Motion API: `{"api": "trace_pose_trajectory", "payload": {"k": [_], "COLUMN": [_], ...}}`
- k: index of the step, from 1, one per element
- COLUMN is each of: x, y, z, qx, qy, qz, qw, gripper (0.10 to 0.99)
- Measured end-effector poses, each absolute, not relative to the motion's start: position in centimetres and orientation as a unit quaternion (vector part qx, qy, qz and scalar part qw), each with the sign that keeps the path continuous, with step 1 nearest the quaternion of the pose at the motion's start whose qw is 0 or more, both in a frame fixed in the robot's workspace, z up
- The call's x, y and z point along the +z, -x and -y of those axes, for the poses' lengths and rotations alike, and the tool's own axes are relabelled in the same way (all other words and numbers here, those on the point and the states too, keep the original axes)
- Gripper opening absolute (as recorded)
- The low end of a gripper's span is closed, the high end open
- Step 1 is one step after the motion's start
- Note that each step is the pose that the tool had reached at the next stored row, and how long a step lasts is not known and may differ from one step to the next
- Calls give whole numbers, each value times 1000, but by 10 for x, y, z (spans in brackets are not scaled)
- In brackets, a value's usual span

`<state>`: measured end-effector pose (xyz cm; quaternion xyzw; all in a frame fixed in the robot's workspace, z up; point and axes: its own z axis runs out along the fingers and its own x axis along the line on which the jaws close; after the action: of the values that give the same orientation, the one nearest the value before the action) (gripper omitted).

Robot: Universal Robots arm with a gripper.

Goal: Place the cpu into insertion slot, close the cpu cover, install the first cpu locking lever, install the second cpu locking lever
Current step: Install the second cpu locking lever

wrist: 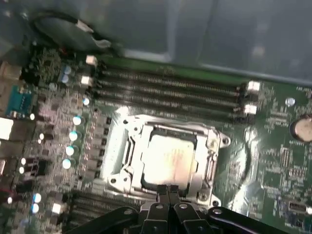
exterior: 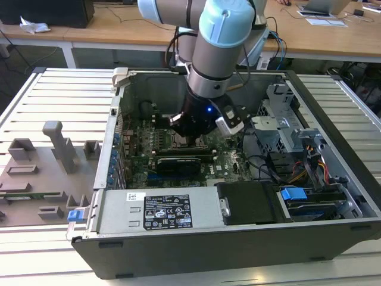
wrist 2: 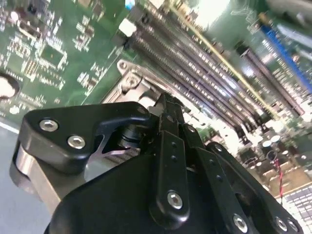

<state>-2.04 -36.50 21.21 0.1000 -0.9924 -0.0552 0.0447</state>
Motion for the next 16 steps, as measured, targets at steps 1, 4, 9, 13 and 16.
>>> {"api": "trace_pose_trajectory", "payload": {"k": [1, 4, 9, 13, 16], "x": [212, 212, 217, 231, 254], "y": [16, 5, -1, -2, -2], "z": [364, 364, 362, 362, 361], "qx": [-53, -50, -38, -32, -29], "qy": [-100, -99, -99, -98, -98], "qz": [993, 992, 993, 993, 993], "qw": [46, 52, 56, 56, 56], "gripper": [106, 106, 106, 106, 106]}}
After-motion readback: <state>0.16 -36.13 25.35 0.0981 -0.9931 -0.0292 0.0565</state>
